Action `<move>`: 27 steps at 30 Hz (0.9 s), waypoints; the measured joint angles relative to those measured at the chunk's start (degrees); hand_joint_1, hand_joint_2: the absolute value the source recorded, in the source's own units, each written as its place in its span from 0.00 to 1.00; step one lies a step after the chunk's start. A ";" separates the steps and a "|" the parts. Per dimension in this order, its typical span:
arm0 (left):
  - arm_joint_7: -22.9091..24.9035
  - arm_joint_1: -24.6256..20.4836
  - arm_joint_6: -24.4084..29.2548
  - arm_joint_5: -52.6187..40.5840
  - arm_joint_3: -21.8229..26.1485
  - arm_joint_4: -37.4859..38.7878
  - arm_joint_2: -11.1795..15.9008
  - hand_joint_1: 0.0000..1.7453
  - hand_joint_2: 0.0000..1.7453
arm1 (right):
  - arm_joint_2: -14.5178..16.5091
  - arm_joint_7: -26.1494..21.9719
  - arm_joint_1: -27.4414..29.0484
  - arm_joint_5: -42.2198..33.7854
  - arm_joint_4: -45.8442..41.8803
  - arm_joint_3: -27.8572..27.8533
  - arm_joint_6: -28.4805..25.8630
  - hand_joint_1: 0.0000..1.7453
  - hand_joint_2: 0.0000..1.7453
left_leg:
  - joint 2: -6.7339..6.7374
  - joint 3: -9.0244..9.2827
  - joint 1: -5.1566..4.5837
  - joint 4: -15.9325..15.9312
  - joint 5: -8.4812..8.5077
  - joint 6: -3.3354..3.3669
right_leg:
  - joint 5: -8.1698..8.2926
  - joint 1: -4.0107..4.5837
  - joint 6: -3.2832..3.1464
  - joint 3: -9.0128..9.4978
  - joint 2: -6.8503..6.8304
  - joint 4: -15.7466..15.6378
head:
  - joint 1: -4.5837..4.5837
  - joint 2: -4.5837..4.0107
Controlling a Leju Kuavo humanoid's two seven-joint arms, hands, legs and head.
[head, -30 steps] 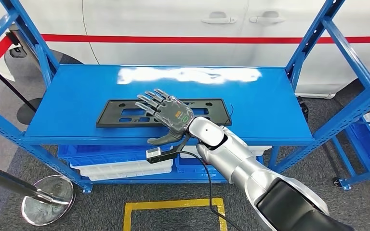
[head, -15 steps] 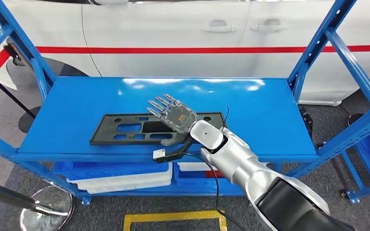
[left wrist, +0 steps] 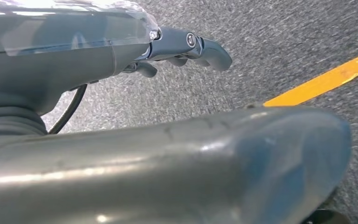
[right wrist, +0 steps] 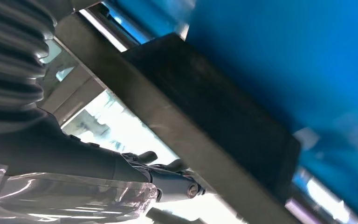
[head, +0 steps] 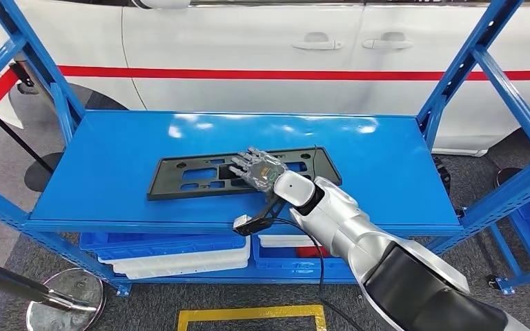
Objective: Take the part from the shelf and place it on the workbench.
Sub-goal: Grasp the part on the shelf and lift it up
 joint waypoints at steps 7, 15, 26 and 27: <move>0.01 -0.09 0.01 0.42 0.00 0.00 0.00 0.00 0.00 | 0.01 0.35 -0.61 -1.39 1.91 0.30 1.07 0.99 1.00 | -0.05 -0.15 -0.01 -0.07 0.24 0.28 | -3.82 -0.56 0.58 -2.73 -0.05 9.03 | 0.00 0.00; -0.30 -0.21 0.01 0.46 0.00 0.00 -0.32 0.00 0.00 | 0.18 1.53 -0.21 -3.04 1.35 -0.24 -8.38 1.00 1.00 | -0.01 -1.05 -0.05 1.40 -0.78 -1.65 | 0.15 -0.07 -1.52 3.74 -0.28 -3.66 | -0.02 0.00; -1.11 -0.29 0.62 -0.02 -0.12 0.01 -0.10 0.00 1.00 | -0.34 -21.95 7.82 -45.94 -18.29 -12.46 -7.91 1.00 1.00 | -0.03 -1.54 -0.03 1.74 -0.10 -1.79 | -1.65 0.18 -1.23 3.12 -0.20 -1.32 | -0.02 0.00; -1.43 -0.31 0.89 0.03 -0.14 0.01 -0.09 0.00 1.00 | -0.51 -23.04 8.41 -54.62 -23.21 -14.44 -4.14 1.00 1.00 | -0.19 -1.67 -0.16 1.62 -0.16 -1.50 | -1.69 0.21 -1.00 2.82 -0.25 -1.11 | -0.02 0.00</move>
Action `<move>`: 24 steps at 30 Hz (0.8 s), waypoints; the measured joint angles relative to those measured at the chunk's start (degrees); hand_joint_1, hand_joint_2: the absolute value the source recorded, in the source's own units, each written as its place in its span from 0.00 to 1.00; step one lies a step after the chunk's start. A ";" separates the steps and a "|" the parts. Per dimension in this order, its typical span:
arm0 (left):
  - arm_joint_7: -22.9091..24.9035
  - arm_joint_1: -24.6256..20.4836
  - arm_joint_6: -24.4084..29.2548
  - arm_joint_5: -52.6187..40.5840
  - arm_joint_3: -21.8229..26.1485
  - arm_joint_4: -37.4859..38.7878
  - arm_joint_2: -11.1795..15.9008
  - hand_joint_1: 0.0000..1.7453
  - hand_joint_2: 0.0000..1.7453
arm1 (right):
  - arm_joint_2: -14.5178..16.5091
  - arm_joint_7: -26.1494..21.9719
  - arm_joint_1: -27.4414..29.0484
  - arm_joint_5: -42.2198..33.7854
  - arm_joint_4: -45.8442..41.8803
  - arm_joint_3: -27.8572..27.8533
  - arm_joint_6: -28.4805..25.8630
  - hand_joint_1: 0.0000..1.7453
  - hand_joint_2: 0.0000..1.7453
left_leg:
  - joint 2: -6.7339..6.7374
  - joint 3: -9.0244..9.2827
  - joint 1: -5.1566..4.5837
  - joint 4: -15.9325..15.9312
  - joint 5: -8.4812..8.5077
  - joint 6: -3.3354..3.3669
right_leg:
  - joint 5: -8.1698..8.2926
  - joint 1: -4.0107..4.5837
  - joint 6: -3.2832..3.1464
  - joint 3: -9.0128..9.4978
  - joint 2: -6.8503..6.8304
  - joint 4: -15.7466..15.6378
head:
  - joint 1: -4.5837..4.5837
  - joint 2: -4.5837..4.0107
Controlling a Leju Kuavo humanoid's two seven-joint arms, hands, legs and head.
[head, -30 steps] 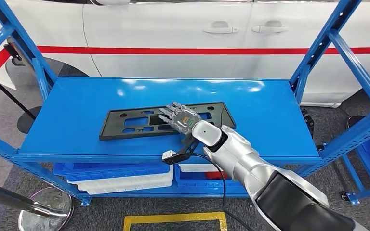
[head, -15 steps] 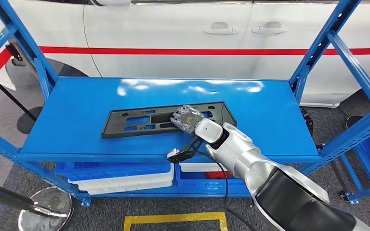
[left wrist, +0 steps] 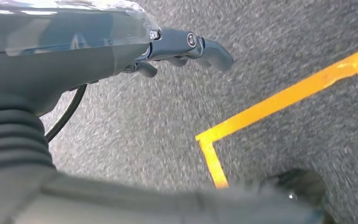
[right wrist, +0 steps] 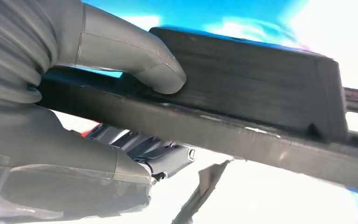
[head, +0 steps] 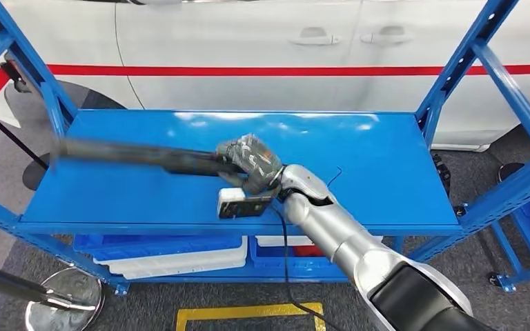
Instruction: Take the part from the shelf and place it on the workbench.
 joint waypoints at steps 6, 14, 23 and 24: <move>-1.73 0.07 1.69 0.84 0.01 -0.01 0.09 0.00 1.00 | -1.17 0.33 0.05 -30.11 -22.54 -9.77 14.10 1.00 1.00 | -0.24 0.35 0.16 -1.05 0.33 1.54 | -5.80 -0.42 1.43 -5.22 -0.01 10.71 | 0.02 0.00; -3.13 -0.02 3.10 2.00 0.08 0.00 0.08 0.00 1.00 | -2.12 1.99 1.50 -44.44 -36.10 -14.18 21.64 1.00 1.00 | -0.30 0.91 0.04 -1.05 -0.18 0.79 | 1.37 -0.82 1.24 -1.33 0.03 0.21 | 0.01 0.00; -8.86 0.38 4.59 5.67 1.05 0.01 -0.02 0.00 1.00 | -3.54 5.80 11.46 -59.95 -42.29 -12.10 33.96 1.00 1.00 | 0.06 -5.65 0.20 13.78 -7.70 -0.69 | 1.47 -0.35 -1.05 -0.07 -0.27 -1.58 | 0.01 0.00; -8.93 0.50 4.51 5.98 1.31 0.01 -0.02 0.00 1.00 | -3.87 5.49 13.21 -59.43 -42.69 -11.48 34.17 1.00 1.00 | 0.07 -6.16 0.19 14.75 -7.52 -0.65 | 1.39 -0.21 -1.15 -0.08 -0.24 -1.48 | 0.00 0.00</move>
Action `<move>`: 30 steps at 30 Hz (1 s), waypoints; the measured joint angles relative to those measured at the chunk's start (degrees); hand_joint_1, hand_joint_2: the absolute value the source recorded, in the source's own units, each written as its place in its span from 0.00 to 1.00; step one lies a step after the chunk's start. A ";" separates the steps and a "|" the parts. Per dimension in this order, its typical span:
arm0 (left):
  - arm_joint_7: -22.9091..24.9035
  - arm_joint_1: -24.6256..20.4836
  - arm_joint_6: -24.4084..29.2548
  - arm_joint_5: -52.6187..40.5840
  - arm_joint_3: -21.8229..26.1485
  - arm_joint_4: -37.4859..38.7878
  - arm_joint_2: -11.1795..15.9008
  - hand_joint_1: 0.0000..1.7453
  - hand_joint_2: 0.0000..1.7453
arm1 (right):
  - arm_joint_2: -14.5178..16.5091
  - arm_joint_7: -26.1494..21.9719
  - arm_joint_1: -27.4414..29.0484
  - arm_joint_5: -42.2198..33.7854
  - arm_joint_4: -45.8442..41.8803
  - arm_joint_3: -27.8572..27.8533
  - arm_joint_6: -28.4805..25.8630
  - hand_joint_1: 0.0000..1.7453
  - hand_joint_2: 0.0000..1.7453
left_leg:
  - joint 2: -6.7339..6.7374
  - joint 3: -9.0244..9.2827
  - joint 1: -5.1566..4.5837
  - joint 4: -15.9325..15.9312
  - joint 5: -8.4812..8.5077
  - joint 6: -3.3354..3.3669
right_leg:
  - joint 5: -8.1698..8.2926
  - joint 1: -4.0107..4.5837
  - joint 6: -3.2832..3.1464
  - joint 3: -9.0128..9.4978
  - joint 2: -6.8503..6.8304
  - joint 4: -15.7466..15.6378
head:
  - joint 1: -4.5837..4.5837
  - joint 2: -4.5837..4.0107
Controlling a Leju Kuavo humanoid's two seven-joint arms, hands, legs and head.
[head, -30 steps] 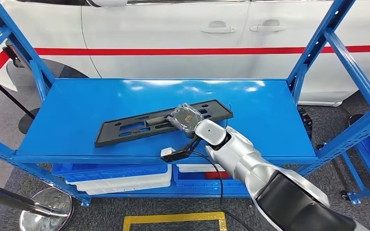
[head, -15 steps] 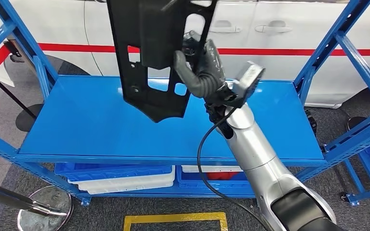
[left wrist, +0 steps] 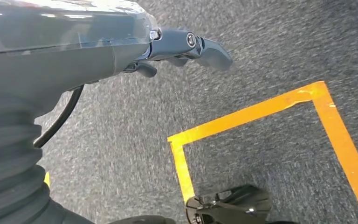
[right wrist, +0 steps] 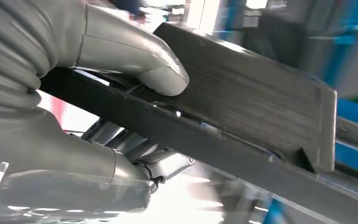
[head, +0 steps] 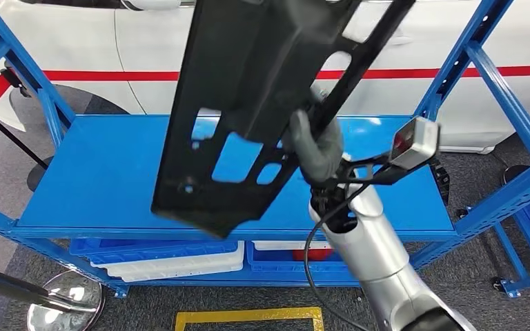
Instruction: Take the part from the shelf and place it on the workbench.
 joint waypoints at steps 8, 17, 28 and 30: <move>5.65 -0.18 -3.85 3.04 2.87 0.01 -0.01 0.00 1.00 | -2.24 1.07 6.02 1.81 -3.07 3.20 -3.03 1.00 1.00 | -0.12 6.96 -0.63 -15.18 7.34 1.69 | -0.07 0.41 1.07 -0.84 0.25 1.42 | -0.01 0.00; 7.58 0.22 -4.83 2.23 3.70 0.02 -0.25 0.00 1.00 | -4.00 1.32 8.04 1.76 -4.46 3.34 -5.71 1.00 1.00 | 0.12 3.81 -0.18 -16.17 10.75 2.51 | -9.28 -0.80 3.07 -3.28 0.26 14.60 | 0.00 0.00; 7.77 0.26 -4.57 2.07 4.44 0.01 -0.50 0.00 1.00 | -4.05 1.48 7.68 1.79 -5.28 3.15 -6.16 1.00 1.00 | 0.05 -0.28 -0.06 -8.80 5.22 -0.13 | -2.01 -0.29 -0.30 3.30 -0.04 -0.55 | 0.00 0.00; 7.77 0.13 -4.59 1.93 4.44 0.01 -0.50 0.00 1.00 | -4.06 1.50 7.76 1.79 -5.25 3.04 -6.30 1.00 1.00 | 0.07 -1.47 -0.05 -1.21 1.28 -0.30 | -0.72 0.03 -0.53 1.56 -0.22 -0.47 | 0.00 0.00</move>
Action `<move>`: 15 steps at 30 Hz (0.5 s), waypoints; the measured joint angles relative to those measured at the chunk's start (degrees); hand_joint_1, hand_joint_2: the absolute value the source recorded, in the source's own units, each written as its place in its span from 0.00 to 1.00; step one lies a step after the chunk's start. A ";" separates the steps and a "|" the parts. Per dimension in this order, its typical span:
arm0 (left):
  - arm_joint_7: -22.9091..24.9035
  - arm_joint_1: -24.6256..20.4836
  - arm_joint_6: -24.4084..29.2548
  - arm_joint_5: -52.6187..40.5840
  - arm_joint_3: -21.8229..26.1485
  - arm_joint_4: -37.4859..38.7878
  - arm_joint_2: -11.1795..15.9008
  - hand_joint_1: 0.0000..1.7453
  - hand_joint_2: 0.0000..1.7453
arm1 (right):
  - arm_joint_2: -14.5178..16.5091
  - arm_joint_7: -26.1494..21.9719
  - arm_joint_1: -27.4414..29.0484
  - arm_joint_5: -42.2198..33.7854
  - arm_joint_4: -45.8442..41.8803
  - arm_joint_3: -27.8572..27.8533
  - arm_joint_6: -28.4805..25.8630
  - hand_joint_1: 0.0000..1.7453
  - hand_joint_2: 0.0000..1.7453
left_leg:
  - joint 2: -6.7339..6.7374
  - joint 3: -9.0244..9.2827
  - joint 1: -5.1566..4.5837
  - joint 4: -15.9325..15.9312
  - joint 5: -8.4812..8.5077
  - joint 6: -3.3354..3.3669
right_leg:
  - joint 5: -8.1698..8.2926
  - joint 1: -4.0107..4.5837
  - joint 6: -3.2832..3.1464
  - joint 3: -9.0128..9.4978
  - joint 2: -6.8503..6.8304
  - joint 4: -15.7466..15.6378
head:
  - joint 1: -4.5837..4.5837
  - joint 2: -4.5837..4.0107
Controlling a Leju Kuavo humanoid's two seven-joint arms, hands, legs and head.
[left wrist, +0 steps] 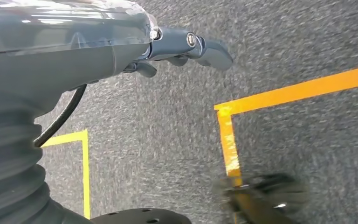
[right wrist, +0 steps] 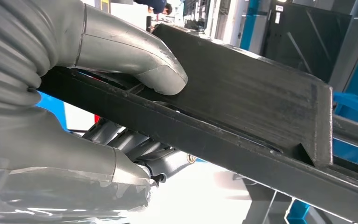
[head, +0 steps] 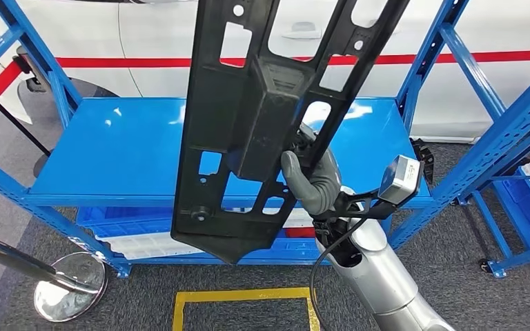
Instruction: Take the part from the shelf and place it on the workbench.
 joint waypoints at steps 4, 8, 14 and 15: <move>0.12 0.07 -0.11 -0.25 0.00 0.00 0.01 0.00 1.00 | -0.01 0.01 0.19 0.00 0.00 -0.17 -0.02 1.00 1.00 | 0.00 7.29 -0.11 -4.10 3.24 0.64 | 2.29 0.45 0.22 -3.21 -0.03 0.43 | 0.00 0.00; 0.20 0.18 -0.31 -0.67 -0.04 0.00 -0.04 0.00 1.00 | -0.05 -0.02 0.43 0.10 -0.23 -0.48 -0.04 1.00 1.00 | -0.02 14.89 -0.85 -15.92 1.74 1.65 | 3.99 0.48 1.28 -4.52 -0.22 0.87 | 0.00 0.00; 0.29 0.21 -0.48 -0.83 -0.04 0.02 -0.31 0.00 1.00 | -0.19 -0.01 0.89 0.19 -0.48 -0.84 -0.20 1.00 1.00 | 0.55 11.69 -0.29 -16.78 5.63 3.23 | -5.16 -0.39 3.27 -7.94 0.31 10.86 | 0.00 0.00; 0.34 0.21 -0.50 -0.81 -0.04 0.02 -0.31 0.00 1.00 | -0.20 0.01 1.07 0.20 -0.50 -0.88 -0.20 1.00 1.00 | 0.56 10.78 -0.26 -16.74 6.29 3.12 | -6.73 -0.66 3.55 -8.57 0.31 14.34 | 0.00 0.00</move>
